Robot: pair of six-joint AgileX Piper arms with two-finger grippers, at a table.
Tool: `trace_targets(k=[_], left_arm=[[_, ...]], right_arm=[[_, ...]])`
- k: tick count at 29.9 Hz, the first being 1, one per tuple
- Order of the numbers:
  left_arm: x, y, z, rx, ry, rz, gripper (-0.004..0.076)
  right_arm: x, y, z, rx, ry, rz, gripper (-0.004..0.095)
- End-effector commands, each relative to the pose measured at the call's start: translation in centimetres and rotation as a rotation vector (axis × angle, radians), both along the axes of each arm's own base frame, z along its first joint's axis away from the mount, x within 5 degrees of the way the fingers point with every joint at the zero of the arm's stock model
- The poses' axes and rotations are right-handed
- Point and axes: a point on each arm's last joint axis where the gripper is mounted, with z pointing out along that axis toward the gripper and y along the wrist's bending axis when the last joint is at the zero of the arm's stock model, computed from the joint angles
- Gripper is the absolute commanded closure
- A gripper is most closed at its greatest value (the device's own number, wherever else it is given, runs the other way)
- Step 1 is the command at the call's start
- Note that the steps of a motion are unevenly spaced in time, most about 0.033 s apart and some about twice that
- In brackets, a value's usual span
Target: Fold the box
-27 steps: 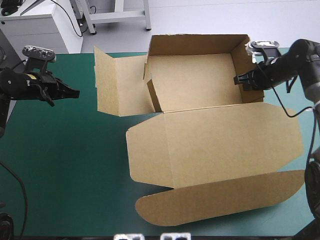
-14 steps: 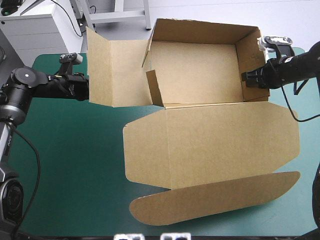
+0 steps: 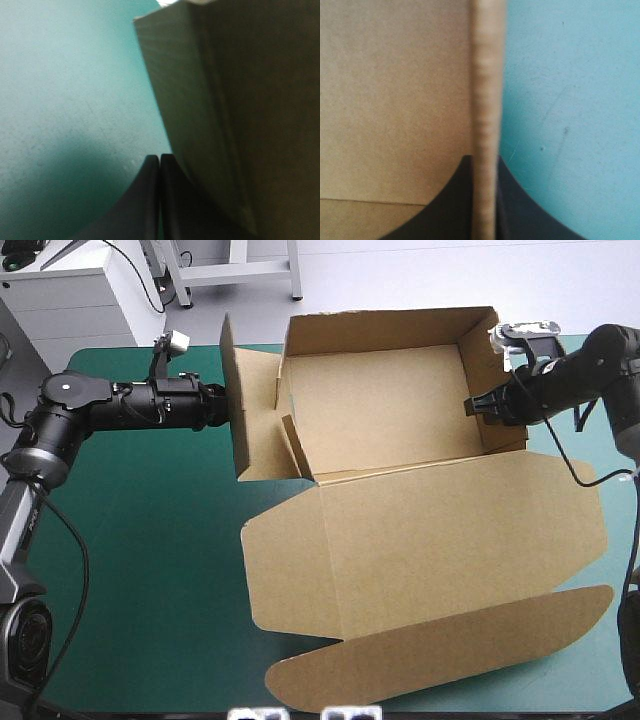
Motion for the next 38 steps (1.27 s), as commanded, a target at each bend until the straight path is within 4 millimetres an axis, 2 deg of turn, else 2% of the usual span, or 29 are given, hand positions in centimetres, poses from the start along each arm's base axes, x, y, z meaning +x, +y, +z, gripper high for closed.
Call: trace_targets(k=[1,7,10,13,19,21,24,29,32,38], left_arm=[[-1.4,-0.7,3.4,-0.159,-0.066,-0.029,0.0732],[-1.9,-1.0,4.1,-0.247,-0.052,-0.092,0.0721],[-2.5,-1.2,4.8,-0.314,-0.077,-0.152,0.0671],[-2.6,-1.5,5.4,-0.317,-0.095,-0.165,0.0561],[-2.9,-2.8,5.4,-0.308,-0.099,-0.195,0.0222],[-3.0,-3.0,5.4,-0.307,-0.099,-0.198,0.017],[-3.0,-3.0,5.4,-0.305,-0.083,-0.198,0.0178],[-2.8,-3.3,5.4,-0.179,-0.042,-0.142,0.0178],[-2.7,-4.1,6.1,-0.084,-0.034,-0.083,0.0178],[-3.3,-5.7,7.8,0.218,-0.062,0.076,0.0178]], right_arm=[[-1.0,1.3,2.8,0.043,-0.126,-0.019,0.0924],[-0.9,2.6,3.0,0.07,-0.16,-0.027,0.0924],[-0.8,2.6,3.0,0.045,-0.161,-0.05,0.0924],[-0.8,2.7,2.9,0.043,-0.158,-0.051,0.0924],[-0.9,3.4,3.0,0.049,-0.157,-0.042,0.0924],[-0.9,3.5,3.0,0.049,-0.158,-0.045,0.0924],[-1.0,3.9,2.9,0.047,-0.153,-0.053,0.0924],[-1.1,4.9,3.0,0.06,-0.155,-0.056,0.0924],[-1.2,5.5,3.0,0.075,-0.156,-0.063,0.0924],[-1.2,5.8,3.0,0.091,-0.147,-0.091,0.0924]])
